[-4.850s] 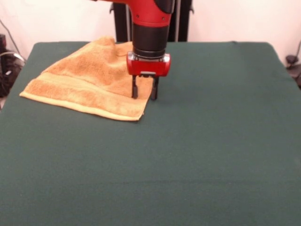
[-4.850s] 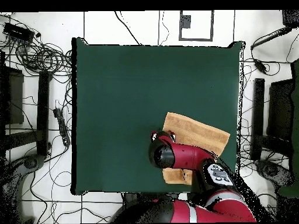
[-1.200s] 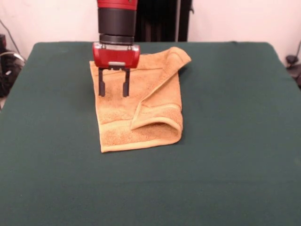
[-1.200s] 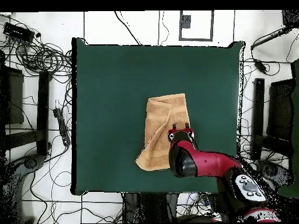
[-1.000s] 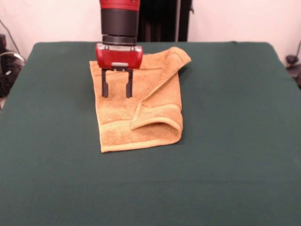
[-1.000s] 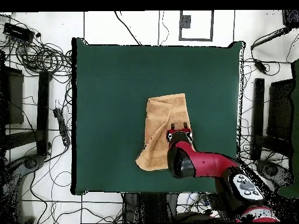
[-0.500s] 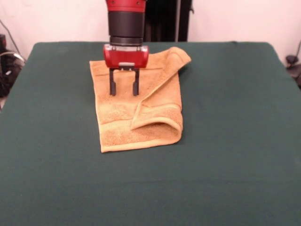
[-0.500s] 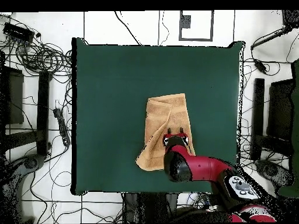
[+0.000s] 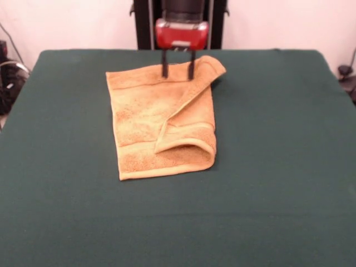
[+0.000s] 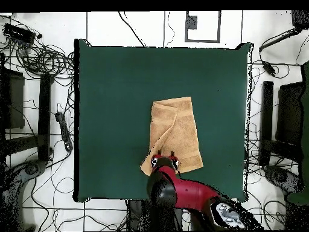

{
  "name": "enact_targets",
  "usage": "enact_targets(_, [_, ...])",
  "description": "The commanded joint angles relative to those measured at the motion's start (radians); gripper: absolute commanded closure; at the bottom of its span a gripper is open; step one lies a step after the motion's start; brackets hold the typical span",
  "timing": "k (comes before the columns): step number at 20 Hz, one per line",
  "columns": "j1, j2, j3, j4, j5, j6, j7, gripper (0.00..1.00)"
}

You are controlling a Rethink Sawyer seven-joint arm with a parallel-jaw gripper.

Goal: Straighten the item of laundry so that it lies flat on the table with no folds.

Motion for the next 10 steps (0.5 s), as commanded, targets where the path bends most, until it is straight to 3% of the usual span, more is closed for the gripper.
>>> enact_targets(1, [0.106,-0.068,0.015,0.202,0.205,0.061,0.389,0.00])
enact_targets(4, [0.102,-0.018,0.028,0.198,0.220,0.013,0.397,0.00])
enact_targets(10, [0.034,0.314,0.041,0.067,0.157,-0.127,0.391,0.00])
